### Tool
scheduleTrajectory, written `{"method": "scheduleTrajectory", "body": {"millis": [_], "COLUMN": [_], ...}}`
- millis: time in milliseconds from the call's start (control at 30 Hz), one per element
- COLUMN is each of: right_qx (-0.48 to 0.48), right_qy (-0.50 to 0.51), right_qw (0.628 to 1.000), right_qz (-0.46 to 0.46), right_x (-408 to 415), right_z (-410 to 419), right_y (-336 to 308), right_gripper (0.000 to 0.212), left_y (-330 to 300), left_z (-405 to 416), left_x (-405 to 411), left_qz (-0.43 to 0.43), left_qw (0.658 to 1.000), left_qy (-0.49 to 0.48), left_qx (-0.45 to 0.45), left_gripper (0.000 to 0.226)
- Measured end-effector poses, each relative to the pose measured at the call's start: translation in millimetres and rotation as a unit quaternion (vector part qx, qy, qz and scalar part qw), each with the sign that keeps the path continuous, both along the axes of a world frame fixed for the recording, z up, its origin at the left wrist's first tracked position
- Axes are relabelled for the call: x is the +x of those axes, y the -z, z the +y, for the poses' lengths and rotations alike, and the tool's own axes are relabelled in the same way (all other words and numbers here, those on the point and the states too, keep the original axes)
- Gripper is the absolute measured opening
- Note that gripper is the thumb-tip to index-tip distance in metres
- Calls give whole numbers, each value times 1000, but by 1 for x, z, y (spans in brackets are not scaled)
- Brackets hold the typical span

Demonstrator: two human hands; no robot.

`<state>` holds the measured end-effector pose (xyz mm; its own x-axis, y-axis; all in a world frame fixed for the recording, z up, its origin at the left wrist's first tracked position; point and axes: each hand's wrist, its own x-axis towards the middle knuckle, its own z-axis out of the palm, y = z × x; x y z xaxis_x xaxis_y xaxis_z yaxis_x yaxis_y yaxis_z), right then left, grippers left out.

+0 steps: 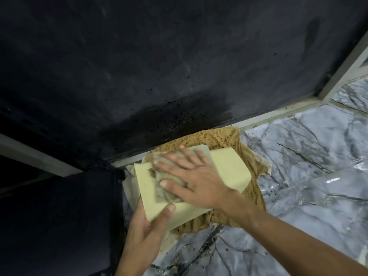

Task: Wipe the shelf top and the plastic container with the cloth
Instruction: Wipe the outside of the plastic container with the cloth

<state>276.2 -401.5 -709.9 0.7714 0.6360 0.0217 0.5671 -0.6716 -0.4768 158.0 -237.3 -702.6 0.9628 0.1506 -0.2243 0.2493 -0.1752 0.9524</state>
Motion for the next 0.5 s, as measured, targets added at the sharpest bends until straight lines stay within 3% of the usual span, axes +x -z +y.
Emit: {"method": "scheduleTrajectory", "body": {"millis": [100,233,500], "right_qx": [-42,-27,40], "right_qy": [85,158,252], "right_qw": [995,987,966], "right_qz": [17,15,39], "right_x": [4,11,20], "right_z": [-37,-62,-81], "right_y": [21,39,59], "right_gripper": [59,57,60], "left_y": [-5,-10,-6], "left_z": [7,14,14], "left_x": [7,28,34], "left_qz": [40,81,64], "left_qw": [998,993,994], "left_qy": [-27,-51,-63], "left_qx": [-46,-74,-64], "left_gripper": [60,49,43]}}
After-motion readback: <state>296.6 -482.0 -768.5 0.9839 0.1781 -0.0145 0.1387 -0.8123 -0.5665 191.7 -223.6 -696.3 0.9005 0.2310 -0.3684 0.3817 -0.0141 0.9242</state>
